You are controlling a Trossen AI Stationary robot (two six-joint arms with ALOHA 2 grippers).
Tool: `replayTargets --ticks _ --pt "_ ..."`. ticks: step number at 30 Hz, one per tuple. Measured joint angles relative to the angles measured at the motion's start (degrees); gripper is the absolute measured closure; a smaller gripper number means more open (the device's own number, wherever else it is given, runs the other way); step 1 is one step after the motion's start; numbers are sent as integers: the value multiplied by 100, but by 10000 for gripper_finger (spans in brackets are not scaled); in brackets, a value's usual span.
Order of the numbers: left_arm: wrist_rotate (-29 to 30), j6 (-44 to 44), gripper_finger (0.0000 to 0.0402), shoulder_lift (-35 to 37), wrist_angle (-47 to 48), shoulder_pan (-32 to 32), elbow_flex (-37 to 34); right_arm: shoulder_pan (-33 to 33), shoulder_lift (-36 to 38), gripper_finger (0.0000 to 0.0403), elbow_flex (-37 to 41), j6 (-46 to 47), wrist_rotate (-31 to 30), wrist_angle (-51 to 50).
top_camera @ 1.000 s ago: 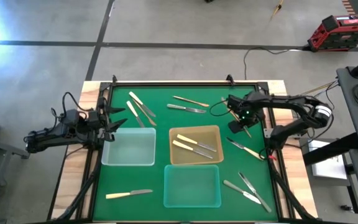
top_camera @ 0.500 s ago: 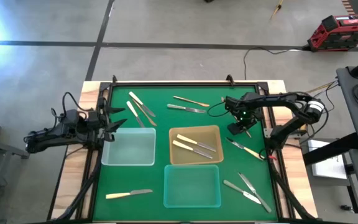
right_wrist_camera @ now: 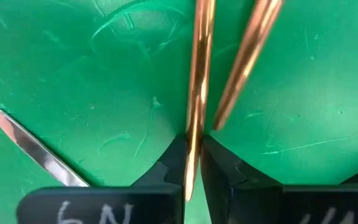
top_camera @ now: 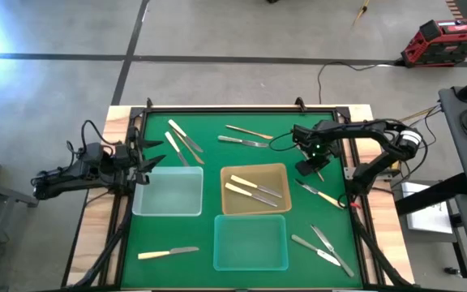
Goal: Sort silverware by color (type)
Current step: Put the gold table knife into the blue bin
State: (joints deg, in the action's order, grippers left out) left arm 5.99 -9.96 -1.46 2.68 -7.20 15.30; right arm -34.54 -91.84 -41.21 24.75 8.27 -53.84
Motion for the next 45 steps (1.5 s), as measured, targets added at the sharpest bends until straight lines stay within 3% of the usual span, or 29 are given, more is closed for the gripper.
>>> replayTargets --ticks 6,13,23,27,31,39,45 --pt "1 0 209 -2 0 -2 -1 0 314 387 40 -36 95 41" --pt "-1 0 209 0 0 -2 -1 5 1352 389 -130 22 232 -47" --pt "0 -1 209 -2 1 -1 0 291 2905 390 -292 396 1131 612" --pt "1 0 209 0 0 -1 0 921 3331 390 -335 577 1516 1399" --pt "0 0 209 0 0 0 0 1872 3554 390 -341 956 1412 2548" --pt "1 0 209 0 0 -1 -1 3942 3269 390 -344 1639 233 4688" --pt "1 1 209 -2 0 -2 1 5116 2445 390 -581 1719 -423 4979"
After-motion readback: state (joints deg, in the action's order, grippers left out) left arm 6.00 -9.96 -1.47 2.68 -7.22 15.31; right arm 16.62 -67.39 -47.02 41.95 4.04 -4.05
